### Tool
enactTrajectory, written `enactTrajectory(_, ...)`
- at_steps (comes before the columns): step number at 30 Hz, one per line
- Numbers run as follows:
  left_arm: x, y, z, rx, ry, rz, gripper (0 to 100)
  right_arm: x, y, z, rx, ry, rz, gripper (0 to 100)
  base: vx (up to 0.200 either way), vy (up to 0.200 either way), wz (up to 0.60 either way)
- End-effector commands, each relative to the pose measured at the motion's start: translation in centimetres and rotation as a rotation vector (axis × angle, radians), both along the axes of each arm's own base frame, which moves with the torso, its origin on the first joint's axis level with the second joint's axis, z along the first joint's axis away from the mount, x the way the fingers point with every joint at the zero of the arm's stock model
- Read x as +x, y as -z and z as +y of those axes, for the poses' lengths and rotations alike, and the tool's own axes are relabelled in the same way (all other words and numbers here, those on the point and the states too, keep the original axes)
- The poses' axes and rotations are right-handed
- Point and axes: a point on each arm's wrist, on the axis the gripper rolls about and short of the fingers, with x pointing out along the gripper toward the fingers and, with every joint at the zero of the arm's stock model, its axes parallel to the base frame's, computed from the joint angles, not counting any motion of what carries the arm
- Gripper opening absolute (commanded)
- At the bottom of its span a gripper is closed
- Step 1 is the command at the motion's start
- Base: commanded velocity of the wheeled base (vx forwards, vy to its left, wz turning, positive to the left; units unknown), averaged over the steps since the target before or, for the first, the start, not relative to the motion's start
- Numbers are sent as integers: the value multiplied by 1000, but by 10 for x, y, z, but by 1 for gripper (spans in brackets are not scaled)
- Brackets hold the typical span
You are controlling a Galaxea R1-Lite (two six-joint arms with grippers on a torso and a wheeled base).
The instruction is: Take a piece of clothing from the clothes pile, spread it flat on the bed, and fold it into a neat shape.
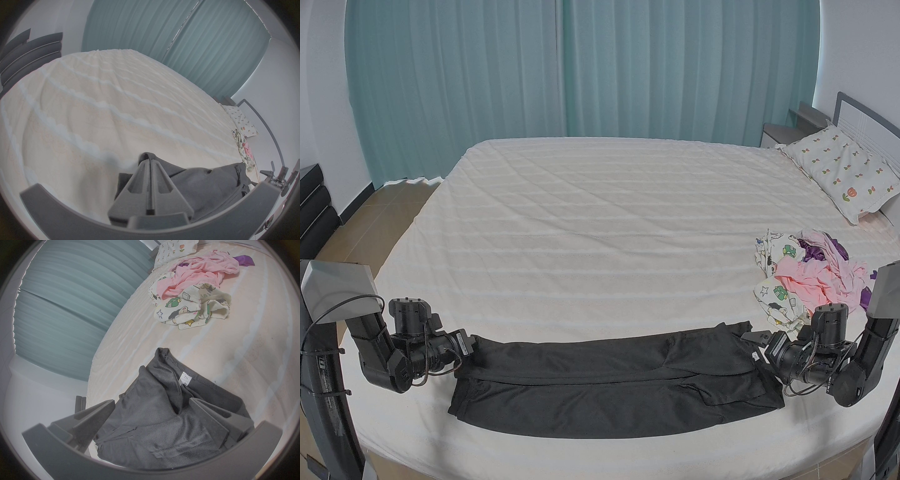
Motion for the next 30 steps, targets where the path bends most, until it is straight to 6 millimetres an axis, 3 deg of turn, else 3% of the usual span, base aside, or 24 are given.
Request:
enactTrajectory(1, 4, -3, 6, 2, -23, -24, 0, 1, 3, 0, 0, 1, 9, 100, 0, 0, 0)
enactTrajectory(20, 17, -8, 11, -62, -151, -51, 0, 0, 5, 0, -2, 1, 19, 100, 0, 0, 0)
enactTrajectory(21, 17, -6, 11, -61, -151, -45, 100, 0, 5, 0, -2, 1, 19, 100, 0, 0, 0)
enactTrajectory(30, 11, -6, 20, -66, -184, -33, 100, -2, 6, 0, -3, 1, 26, 100, 0, 0, 0)
